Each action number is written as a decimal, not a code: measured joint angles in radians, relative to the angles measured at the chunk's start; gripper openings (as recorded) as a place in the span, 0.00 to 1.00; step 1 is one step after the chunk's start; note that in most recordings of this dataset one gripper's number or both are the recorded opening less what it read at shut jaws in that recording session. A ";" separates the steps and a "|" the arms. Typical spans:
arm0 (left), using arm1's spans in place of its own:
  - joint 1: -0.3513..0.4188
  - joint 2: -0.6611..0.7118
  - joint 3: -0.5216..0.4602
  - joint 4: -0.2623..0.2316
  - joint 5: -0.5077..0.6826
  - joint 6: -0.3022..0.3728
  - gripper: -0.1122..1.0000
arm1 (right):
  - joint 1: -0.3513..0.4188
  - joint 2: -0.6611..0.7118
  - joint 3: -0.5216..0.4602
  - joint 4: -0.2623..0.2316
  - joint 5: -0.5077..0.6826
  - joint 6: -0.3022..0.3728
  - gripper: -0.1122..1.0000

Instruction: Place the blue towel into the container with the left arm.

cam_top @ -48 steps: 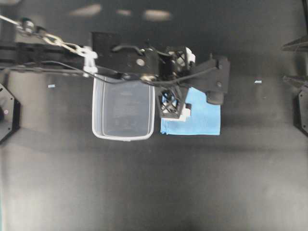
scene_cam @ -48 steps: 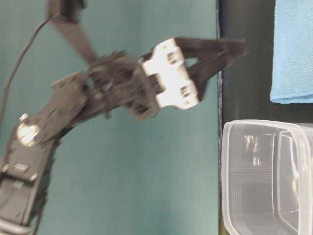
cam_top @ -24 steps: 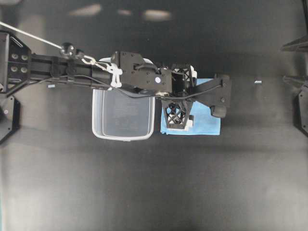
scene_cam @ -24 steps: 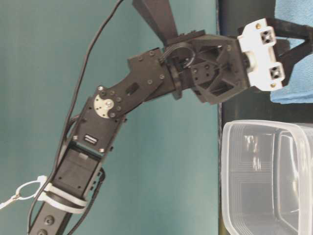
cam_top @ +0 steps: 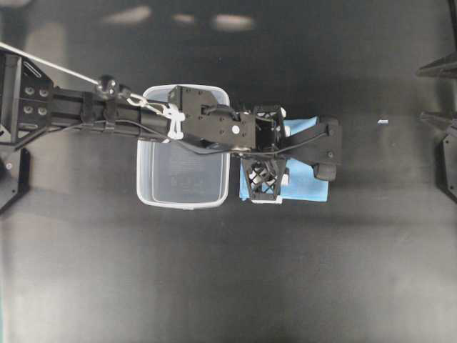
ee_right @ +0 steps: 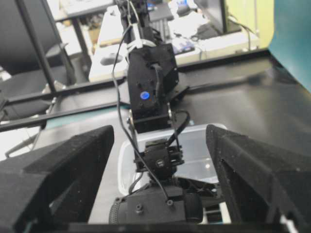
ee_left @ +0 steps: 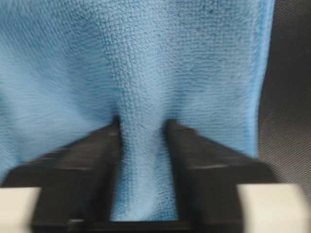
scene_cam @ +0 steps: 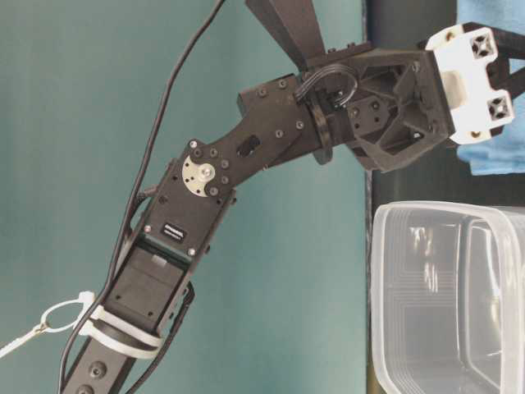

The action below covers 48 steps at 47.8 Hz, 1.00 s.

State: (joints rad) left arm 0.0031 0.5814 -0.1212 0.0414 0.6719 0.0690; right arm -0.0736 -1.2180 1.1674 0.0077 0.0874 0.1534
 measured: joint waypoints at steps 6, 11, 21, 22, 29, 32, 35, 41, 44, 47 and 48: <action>-0.005 -0.003 0.005 0.002 0.002 0.003 0.15 | 0.000 0.000 0.002 0.000 0.000 0.000 0.77; -0.005 -0.009 0.005 0.002 0.002 0.006 0.15 | 0.002 0.002 0.002 0.000 0.000 0.000 0.77; -0.005 -0.080 0.000 0.002 0.014 0.009 0.15 | 0.000 0.002 0.002 -0.002 0.000 0.000 0.77; -0.005 -0.094 0.000 0.000 0.018 0.009 0.15 | 0.000 0.000 0.003 0.000 0.000 0.000 0.77; -0.005 -0.210 -0.005 0.002 0.066 0.009 0.15 | 0.000 0.000 0.005 -0.002 0.000 0.000 0.77; -0.003 -0.267 -0.003 0.000 0.097 0.011 0.15 | 0.000 0.000 0.005 -0.002 0.000 0.000 0.77; -0.003 -0.333 0.006 0.000 0.133 0.011 0.15 | 0.000 0.000 0.005 0.000 0.002 0.000 0.77; -0.002 -0.445 0.052 0.000 0.209 0.009 0.15 | 0.000 0.000 0.006 0.000 0.000 0.000 0.77; 0.003 -0.499 0.098 0.002 0.242 0.011 0.15 | 0.000 0.000 0.008 0.000 0.000 0.000 0.77; 0.012 -0.554 0.147 0.000 0.261 0.009 0.15 | 0.000 0.002 0.009 0.000 0.000 0.000 0.77; 0.015 -0.571 0.163 0.002 0.264 0.008 0.15 | 0.000 0.000 0.009 0.000 0.000 0.000 0.77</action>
State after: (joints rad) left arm 0.0184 0.0107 0.0414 0.0430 0.9357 0.0767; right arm -0.0736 -1.2180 1.1766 0.0077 0.0874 0.1534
